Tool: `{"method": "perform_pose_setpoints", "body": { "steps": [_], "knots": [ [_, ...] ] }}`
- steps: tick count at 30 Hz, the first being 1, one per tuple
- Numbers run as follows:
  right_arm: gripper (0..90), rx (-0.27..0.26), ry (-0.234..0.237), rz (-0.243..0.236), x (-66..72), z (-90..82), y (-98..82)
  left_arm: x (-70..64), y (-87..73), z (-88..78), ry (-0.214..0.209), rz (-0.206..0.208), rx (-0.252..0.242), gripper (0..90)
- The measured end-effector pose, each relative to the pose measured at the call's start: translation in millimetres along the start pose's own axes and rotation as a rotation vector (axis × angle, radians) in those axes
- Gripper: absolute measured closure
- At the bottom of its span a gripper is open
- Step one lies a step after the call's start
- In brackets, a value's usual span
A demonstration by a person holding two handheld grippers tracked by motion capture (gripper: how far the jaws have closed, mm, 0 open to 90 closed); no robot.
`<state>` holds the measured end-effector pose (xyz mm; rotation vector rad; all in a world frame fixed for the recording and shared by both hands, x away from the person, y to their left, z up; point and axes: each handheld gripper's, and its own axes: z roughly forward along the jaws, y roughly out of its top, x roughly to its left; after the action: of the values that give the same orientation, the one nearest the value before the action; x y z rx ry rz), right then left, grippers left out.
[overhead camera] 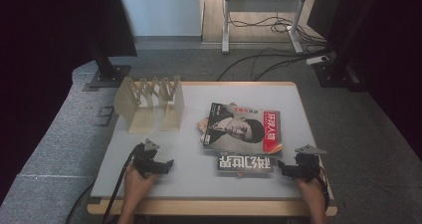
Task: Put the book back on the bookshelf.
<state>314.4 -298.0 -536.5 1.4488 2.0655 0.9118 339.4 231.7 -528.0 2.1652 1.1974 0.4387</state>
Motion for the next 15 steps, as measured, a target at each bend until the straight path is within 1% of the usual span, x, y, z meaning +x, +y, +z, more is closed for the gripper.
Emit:
{"method": "perform_pose_setpoints", "body": {
  "steps": [5,15],
  "knots": [
    [6.6,0.000,0.001,0.000,0.0,-0.1,0.0,-0.8,0.0,0.0,0.005,-0.006,-0.001,0.0],
    [6.2,0.008,0.003,0.003,-0.3,0.2,0.8,-1.0,0.1,0.0,0.006,-0.004,0.000,0.0]
  ]
}}
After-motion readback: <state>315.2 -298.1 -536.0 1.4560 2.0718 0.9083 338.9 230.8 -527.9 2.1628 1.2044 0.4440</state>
